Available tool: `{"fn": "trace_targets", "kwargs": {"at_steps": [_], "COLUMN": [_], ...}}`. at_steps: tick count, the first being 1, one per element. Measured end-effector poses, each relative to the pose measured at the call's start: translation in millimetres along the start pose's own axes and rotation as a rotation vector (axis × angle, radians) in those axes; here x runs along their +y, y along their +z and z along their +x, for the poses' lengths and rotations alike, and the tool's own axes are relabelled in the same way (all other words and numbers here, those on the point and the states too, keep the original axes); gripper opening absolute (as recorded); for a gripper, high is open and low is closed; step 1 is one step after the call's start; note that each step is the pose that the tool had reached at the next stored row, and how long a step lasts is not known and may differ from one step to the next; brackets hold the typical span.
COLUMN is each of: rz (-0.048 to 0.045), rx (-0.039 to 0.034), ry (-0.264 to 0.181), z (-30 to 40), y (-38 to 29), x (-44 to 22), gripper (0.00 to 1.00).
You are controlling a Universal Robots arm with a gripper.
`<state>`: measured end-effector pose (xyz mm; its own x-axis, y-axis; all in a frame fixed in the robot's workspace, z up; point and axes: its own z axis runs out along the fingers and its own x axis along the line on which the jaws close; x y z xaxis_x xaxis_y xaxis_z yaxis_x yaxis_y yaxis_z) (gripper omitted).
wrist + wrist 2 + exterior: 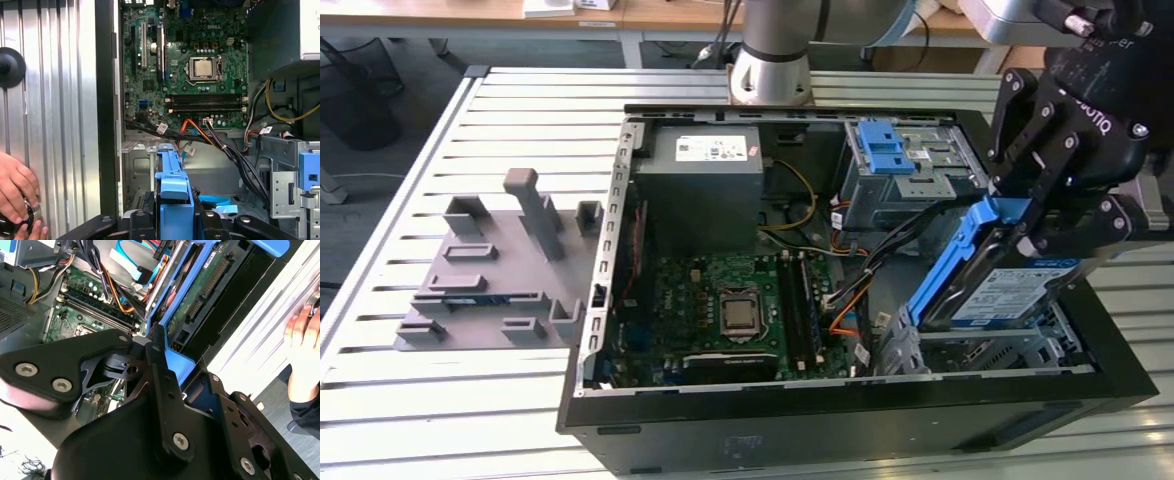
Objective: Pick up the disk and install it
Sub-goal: 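Insert the disk into the insertion slot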
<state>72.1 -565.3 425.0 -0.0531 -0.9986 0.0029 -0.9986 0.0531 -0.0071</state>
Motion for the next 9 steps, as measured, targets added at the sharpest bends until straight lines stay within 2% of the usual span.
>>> {"fn": "trace_targets", "kwargs": {"at_steps": [9], "rz": [0.0000], "rx": [0.0000], "ry": [0.000], "z": [0.6], "y": [8.9], "x": [0.0], "gripper": [0.36]}}
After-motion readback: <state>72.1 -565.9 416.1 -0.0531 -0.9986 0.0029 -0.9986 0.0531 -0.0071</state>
